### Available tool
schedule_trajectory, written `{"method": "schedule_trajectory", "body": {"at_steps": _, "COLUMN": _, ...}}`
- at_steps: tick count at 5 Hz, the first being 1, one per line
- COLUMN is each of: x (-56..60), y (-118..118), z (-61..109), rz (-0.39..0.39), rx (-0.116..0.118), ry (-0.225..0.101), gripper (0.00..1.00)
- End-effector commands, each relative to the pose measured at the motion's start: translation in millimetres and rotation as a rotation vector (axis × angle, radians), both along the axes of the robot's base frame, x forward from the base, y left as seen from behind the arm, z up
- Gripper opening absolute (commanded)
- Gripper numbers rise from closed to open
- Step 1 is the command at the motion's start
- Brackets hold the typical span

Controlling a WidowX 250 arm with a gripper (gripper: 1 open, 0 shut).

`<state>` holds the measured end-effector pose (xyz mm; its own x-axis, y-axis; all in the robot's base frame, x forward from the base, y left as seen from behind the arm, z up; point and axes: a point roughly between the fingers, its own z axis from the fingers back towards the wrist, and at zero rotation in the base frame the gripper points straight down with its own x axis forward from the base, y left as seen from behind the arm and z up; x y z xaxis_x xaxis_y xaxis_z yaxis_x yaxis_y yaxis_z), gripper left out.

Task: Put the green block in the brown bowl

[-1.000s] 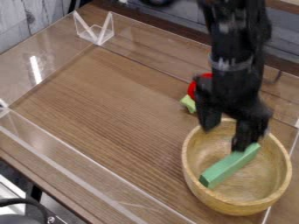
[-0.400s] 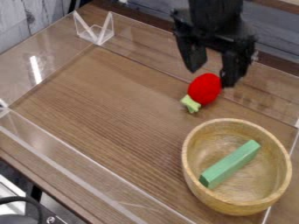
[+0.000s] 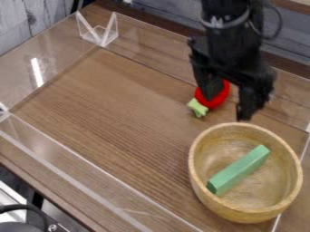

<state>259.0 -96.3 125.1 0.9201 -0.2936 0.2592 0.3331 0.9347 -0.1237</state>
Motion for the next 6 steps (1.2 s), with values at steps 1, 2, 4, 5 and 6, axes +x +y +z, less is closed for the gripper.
{"method": "schedule_trajectory", "body": {"at_steps": 1, "x": -2.7, "y": -9.9, "z": -4.1, "rz": -0.015, "rx": -0.004, "ry": -0.023, "gripper": 1.00}}
{"method": "schedule_trajectory", "body": {"at_steps": 2, "x": -6.9, "y": -15.8, "z": -18.2, "rz": -0.039, "rx": 0.002, "ry": -0.016, "gripper": 1.00}}
{"method": "schedule_trajectory", "body": {"at_steps": 4, "x": -7.9, "y": -22.5, "z": -35.9, "rz": -0.051, "rx": 0.015, "ry": -0.023, "gripper": 1.00}}
{"method": "schedule_trajectory", "body": {"at_steps": 5, "x": -7.7, "y": -17.3, "z": -27.1, "rz": -0.042, "rx": 0.013, "ry": -0.030, "gripper": 1.00}}
{"method": "schedule_trajectory", "body": {"at_steps": 6, "x": -7.0, "y": -10.9, "z": -15.9, "rz": -0.029, "rx": 0.009, "ry": -0.042, "gripper": 1.00}}
